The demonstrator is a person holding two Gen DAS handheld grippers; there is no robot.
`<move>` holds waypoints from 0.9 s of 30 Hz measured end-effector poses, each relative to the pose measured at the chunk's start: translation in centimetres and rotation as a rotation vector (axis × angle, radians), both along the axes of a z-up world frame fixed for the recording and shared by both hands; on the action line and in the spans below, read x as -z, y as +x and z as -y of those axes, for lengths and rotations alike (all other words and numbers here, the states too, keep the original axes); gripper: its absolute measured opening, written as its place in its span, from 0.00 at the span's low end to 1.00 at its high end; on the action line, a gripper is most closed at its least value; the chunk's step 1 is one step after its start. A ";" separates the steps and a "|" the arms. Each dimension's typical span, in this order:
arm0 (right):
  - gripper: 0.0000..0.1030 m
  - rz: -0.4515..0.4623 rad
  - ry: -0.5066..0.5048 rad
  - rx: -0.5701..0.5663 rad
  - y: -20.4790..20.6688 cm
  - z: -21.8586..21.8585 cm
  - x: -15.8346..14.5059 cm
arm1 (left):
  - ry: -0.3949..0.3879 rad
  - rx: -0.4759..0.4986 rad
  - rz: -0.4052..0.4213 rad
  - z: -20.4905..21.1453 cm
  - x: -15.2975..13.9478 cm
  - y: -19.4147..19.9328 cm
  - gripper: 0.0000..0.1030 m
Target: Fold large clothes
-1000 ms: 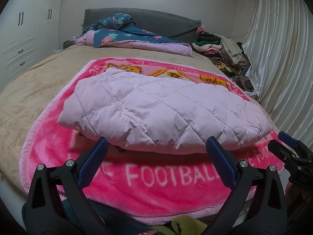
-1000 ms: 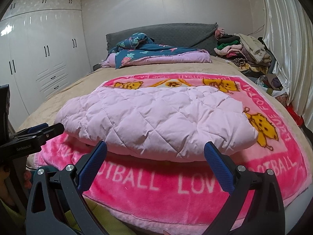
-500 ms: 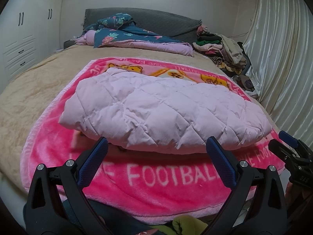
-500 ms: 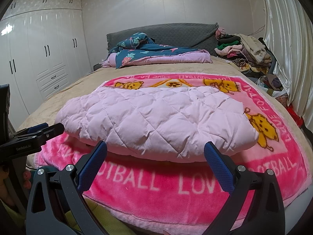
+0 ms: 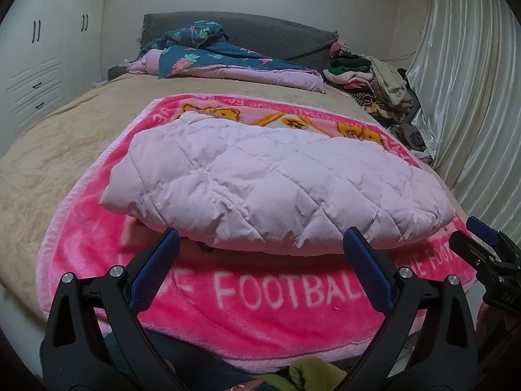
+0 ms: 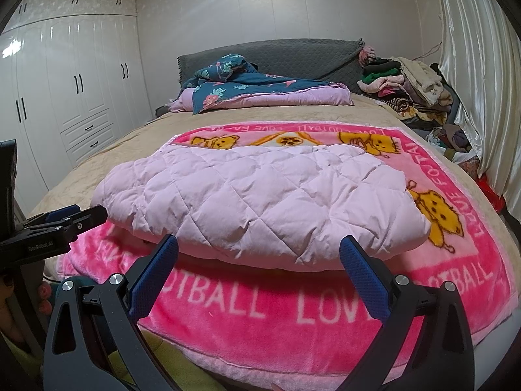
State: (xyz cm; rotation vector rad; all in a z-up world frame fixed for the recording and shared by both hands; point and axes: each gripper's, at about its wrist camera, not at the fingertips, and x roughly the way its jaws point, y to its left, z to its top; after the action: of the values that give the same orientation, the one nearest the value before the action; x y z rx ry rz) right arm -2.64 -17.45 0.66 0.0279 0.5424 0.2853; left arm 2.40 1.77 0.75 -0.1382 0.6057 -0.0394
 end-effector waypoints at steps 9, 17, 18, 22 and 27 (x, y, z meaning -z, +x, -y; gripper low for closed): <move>0.96 -0.001 -0.001 -0.002 0.0 0.0 -0.1 | 0.000 0.003 -0.002 0.0 0.0 0.0 0.91; 0.96 0.001 -0.003 -0.002 0.0 0.0 -0.1 | 0.002 0.000 -0.001 -0.1 -0.1 -0.1 0.91; 0.96 0.000 -0.003 -0.001 0.0 -0.1 0.0 | 0.002 0.000 -0.001 0.0 -0.1 0.0 0.91; 0.96 0.001 -0.005 0.000 0.0 -0.1 -0.1 | 0.001 0.005 -0.002 -0.1 -0.1 0.0 0.91; 0.96 0.002 -0.015 0.005 0.0 0.1 -0.3 | -0.006 0.012 -0.002 -0.1 0.2 0.0 0.91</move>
State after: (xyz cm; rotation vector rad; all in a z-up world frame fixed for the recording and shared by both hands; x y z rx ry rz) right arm -2.68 -17.54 1.00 0.0143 0.5428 0.2765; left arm 2.37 1.87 0.59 -0.1401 0.6089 -0.0526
